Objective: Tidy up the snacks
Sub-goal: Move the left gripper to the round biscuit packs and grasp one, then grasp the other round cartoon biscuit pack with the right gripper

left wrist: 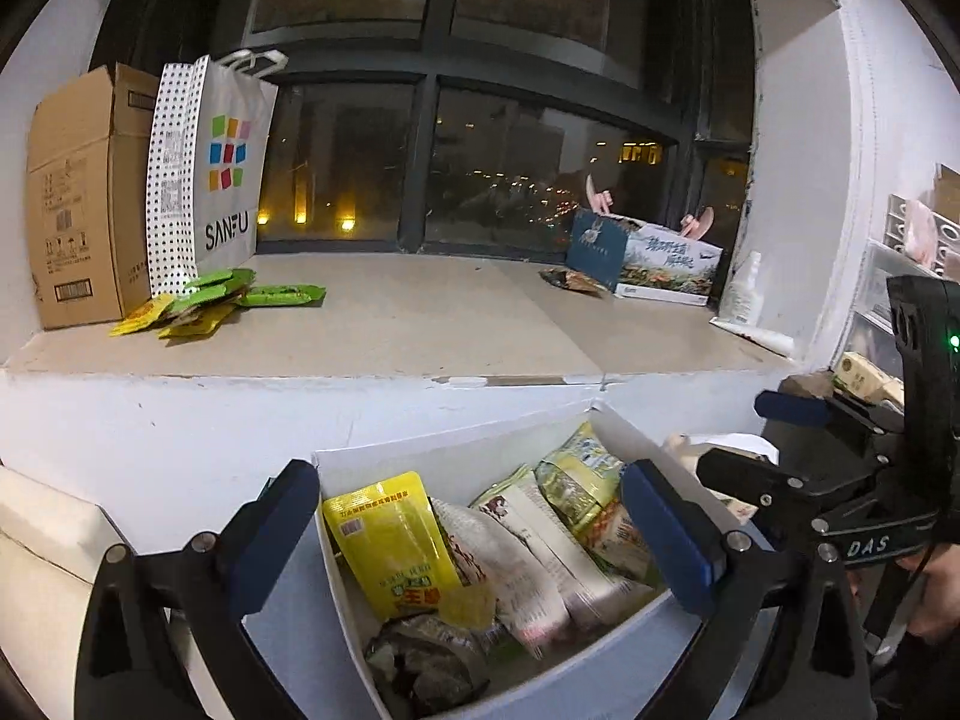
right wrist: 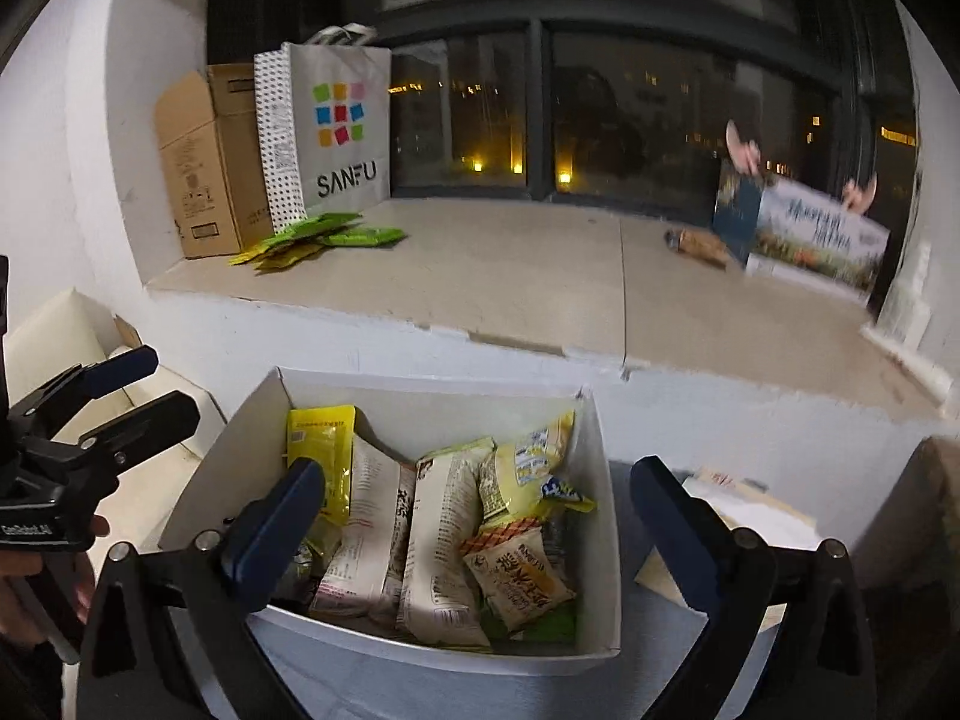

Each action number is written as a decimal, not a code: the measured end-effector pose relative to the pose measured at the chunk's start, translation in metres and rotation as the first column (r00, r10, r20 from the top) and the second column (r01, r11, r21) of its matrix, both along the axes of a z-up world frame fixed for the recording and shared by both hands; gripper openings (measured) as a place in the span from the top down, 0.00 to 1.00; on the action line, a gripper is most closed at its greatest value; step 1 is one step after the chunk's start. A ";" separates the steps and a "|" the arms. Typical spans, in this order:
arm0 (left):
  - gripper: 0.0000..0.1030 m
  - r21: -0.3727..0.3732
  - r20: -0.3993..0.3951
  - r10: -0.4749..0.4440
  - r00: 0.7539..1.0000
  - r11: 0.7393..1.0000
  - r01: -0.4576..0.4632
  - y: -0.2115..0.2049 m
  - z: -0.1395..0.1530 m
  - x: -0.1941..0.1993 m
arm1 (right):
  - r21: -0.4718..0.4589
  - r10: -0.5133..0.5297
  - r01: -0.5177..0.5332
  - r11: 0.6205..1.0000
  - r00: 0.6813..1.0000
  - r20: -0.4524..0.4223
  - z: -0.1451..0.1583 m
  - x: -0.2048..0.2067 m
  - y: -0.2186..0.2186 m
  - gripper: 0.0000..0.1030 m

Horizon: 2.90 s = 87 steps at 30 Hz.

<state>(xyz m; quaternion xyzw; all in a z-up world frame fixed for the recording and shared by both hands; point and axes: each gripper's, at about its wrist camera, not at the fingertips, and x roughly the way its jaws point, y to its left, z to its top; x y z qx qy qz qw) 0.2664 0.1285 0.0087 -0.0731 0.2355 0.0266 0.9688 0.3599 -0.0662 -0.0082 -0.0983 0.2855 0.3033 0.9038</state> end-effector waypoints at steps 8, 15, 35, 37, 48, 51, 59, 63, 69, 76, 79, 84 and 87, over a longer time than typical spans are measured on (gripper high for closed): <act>0.00 -0.009 0.059 -0.074 0.995 0.997 0.075 -0.020 0.028 -0.070 | 0.060 0.056 -0.059 0.996 0.997 0.059 0.029 -0.046 -0.019 0.00; 0.00 0.022 0.084 -0.164 0.983 0.986 0.163 -0.046 0.035 -0.143 | 0.109 0.116 -0.125 0.986 0.989 0.091 0.038 -0.117 -0.069 0.00; 0.00 -0.018 -0.009 -0.249 0.969 0.968 0.248 -0.096 -0.012 -0.223 | 0.249 0.052 -0.045 0.967 0.998 -0.023 -0.036 -0.235 -0.186 0.00; 0.00 -0.004 -0.054 -0.279 0.959 0.960 0.279 -0.101 -0.022 -0.217 | 0.251 0.041 -0.035 0.967 0.999 -0.022 -0.037 -0.234 -0.189 0.00; 0.00 -0.016 -0.379 -0.536 0.754 0.819 0.574 -0.138 -0.122 -0.174 | 0.226 0.061 -0.056 0.973 0.998 -0.017 -0.042 -0.244 -0.188 0.00; 0.00 -0.043 -0.457 -0.557 0.694 0.793 0.608 -0.139 -0.151 -0.161 | 0.225 0.073 -0.067 0.972 0.997 -0.018 -0.043 -0.246 -0.187 0.00; 0.00 -0.103 -0.524 -0.590 0.614 0.760 0.642 -0.136 -0.182 -0.145 | 0.201 0.096 -0.090 0.976 0.995 -0.019 -0.048 -0.250 -0.180 0.00; 0.09 -0.107 -0.515 -0.606 0.606 0.747 0.656 -0.136 -0.181 -0.150 | 0.198 0.095 -0.087 0.976 0.995 -0.030 -0.052 -0.249 -0.179 0.00; 0.34 -0.068 -0.507 -0.592 0.627 0.752 0.655 -0.132 -0.174 -0.165 | 0.195 0.104 -0.095 0.976 0.994 -0.039 -0.055 -0.251 -0.175 0.00; 0.73 -0.087 -0.358 -0.543 0.760 0.830 0.552 -0.104 -0.147 -0.178 | 0.189 0.117 -0.106 0.976 0.992 -0.045 -0.057 -0.254 -0.167 0.00; 0.82 -0.090 -0.312 -0.515 0.798 0.852 0.515 -0.094 -0.138 -0.183 | 0.180 0.128 -0.116 0.977 0.990 -0.059 -0.061 -0.253 -0.161 0.00; 0.82 -0.049 -0.280 -0.469 0.837 0.878 0.476 -0.090 -0.132 -0.195 | 0.154 0.152 -0.136 0.979 0.983 -0.104 -0.074 -0.250 -0.147 0.00; 0.82 -0.042 -0.225 -0.426 0.876 0.903 0.429 -0.083 -0.119 -0.203 | 0.097 0.147 -0.132 0.986 0.976 -0.161 -0.087 -0.242 -0.136 0.00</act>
